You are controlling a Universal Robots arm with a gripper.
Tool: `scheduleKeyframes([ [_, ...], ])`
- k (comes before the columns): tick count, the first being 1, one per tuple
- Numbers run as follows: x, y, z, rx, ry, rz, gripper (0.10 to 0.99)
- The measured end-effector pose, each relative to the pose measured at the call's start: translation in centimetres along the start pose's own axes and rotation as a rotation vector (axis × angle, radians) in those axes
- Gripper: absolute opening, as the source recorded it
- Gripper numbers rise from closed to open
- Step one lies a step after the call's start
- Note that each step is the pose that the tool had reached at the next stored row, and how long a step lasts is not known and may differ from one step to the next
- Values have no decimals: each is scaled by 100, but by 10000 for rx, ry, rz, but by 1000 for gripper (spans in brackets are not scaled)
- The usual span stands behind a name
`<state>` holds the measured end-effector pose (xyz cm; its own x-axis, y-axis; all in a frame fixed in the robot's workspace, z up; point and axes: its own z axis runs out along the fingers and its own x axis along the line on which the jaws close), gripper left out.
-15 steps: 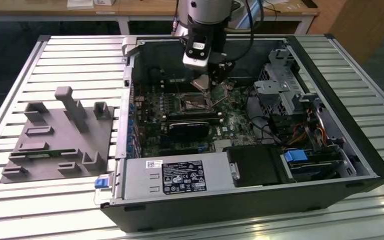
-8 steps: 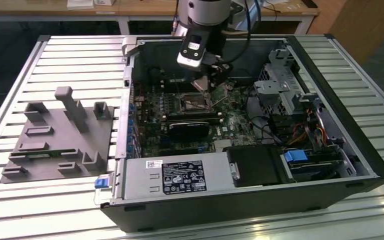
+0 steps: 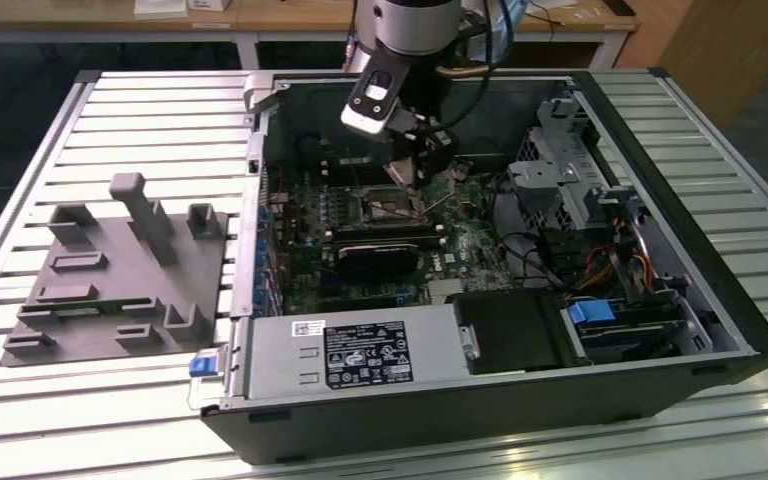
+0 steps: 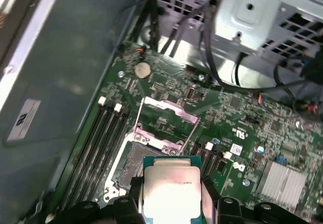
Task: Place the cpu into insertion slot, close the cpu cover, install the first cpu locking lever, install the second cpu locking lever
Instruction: 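Place the cpu into insertion slot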
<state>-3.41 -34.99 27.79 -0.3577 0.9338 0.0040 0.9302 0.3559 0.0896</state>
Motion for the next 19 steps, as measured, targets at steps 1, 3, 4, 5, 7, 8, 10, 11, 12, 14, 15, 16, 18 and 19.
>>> scheduleKeyframes([
  [1, 0, 0, 4, 0, -17, 177, 537],
  [3, 0, -1, 13, -2, -49, 536, 537],
  [4, 0, -2, 18, -4, -64, 716, 537],
  [5, 0, -2, 23, -4, -82, 911, 537],
  [7, 0, -3, 34, -6, -114, 1270, 537],
  [8, 0, -4, 38, -5, -131, 1448, 537],
  [10, 0, -5, 50, -8, -162, 1806, 537],
  [11, 0, -5, 57, -8, -179, 1985, 537],
  [12, 0, -6, 65, -8, -195, 2165, 537],
  [14, 1, -9, 84, -10, -224, 2492, 537],
  [15, 4, -14, 93, -9, -236, 2608, 537],
  [16, 10, -19, 105, -10, -242, 2679, 537],
  [18, 26, -28, 128, -10, -250, 2753, 537],
  [19, 33, -30, 140, -9, -252, 2770, 537],
])
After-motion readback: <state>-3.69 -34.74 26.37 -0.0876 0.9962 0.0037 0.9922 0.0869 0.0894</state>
